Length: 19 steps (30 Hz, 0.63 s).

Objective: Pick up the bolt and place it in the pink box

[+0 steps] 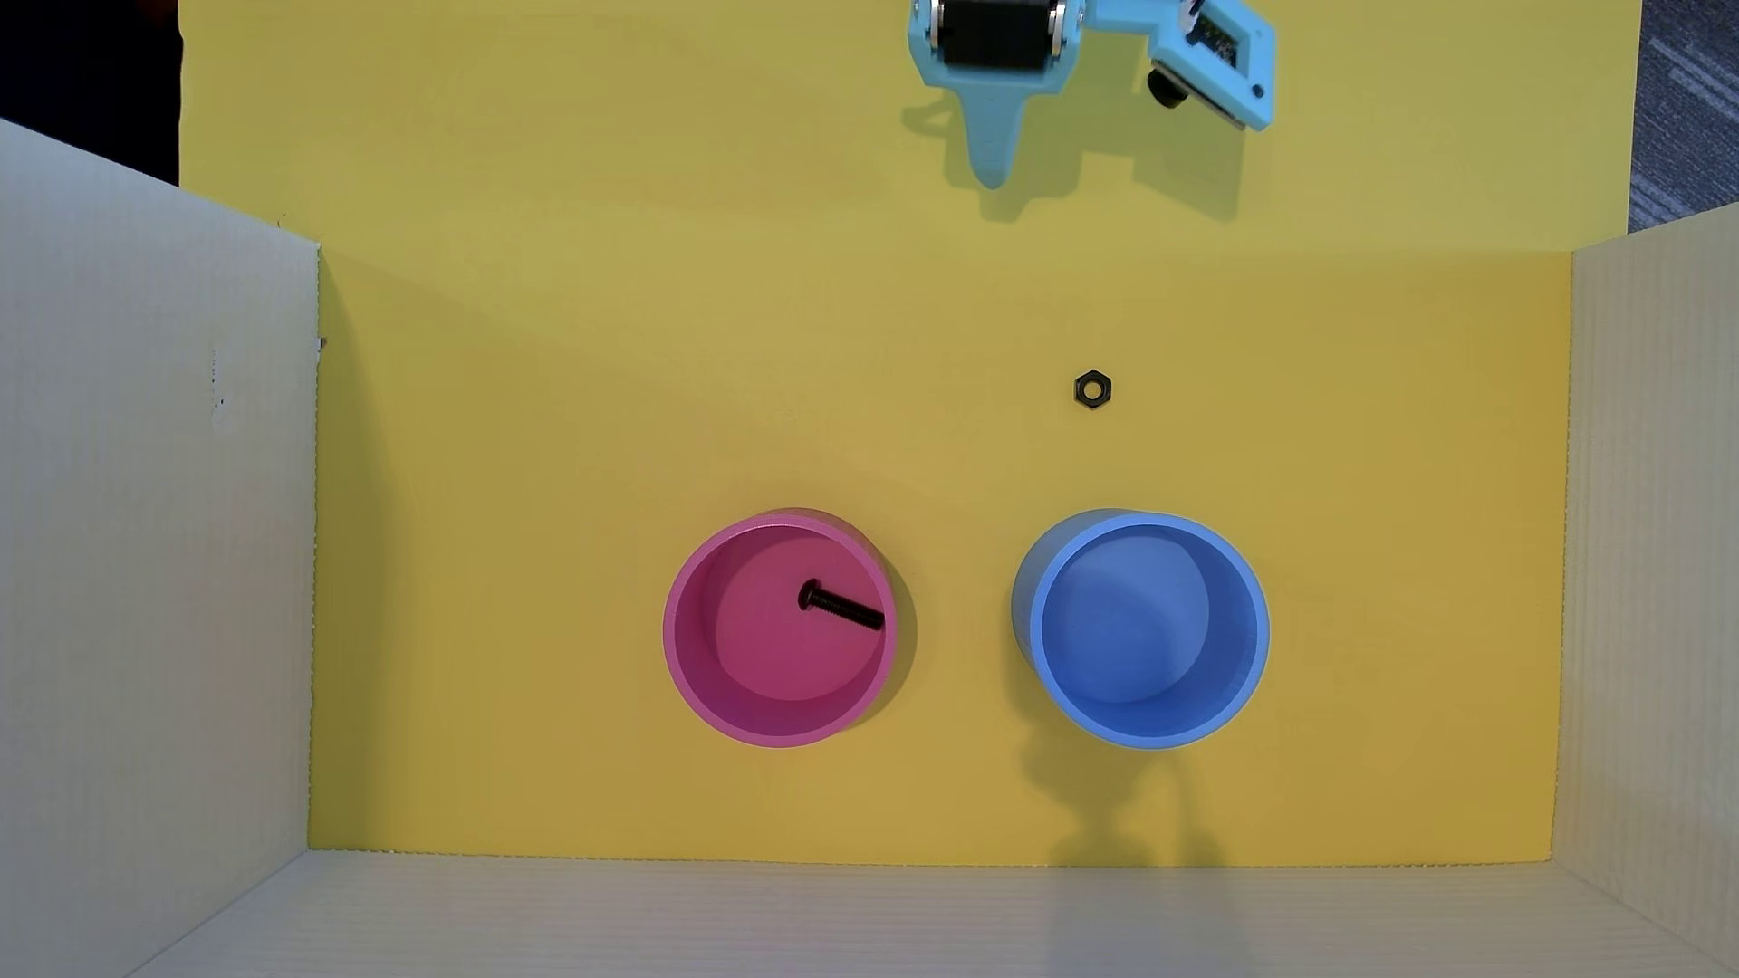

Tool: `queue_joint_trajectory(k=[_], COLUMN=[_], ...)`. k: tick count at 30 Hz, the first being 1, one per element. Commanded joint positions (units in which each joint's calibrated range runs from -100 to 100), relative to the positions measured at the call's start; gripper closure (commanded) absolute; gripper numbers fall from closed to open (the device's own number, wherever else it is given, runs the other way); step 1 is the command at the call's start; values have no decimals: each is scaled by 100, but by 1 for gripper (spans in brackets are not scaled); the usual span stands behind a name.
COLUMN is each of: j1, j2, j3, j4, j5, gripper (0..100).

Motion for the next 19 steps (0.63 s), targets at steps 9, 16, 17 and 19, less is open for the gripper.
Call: queue_joint_trajectory(k=[9, 16, 17, 19], j1=[28, 28, 28, 28], j2=[-9, -9, -9, -9], j3=[-2, -2, -2, -2], j4=[3, 3, 3, 3], j5=[-34, -34, -34, -34], gripper=[98, 98, 98, 98])
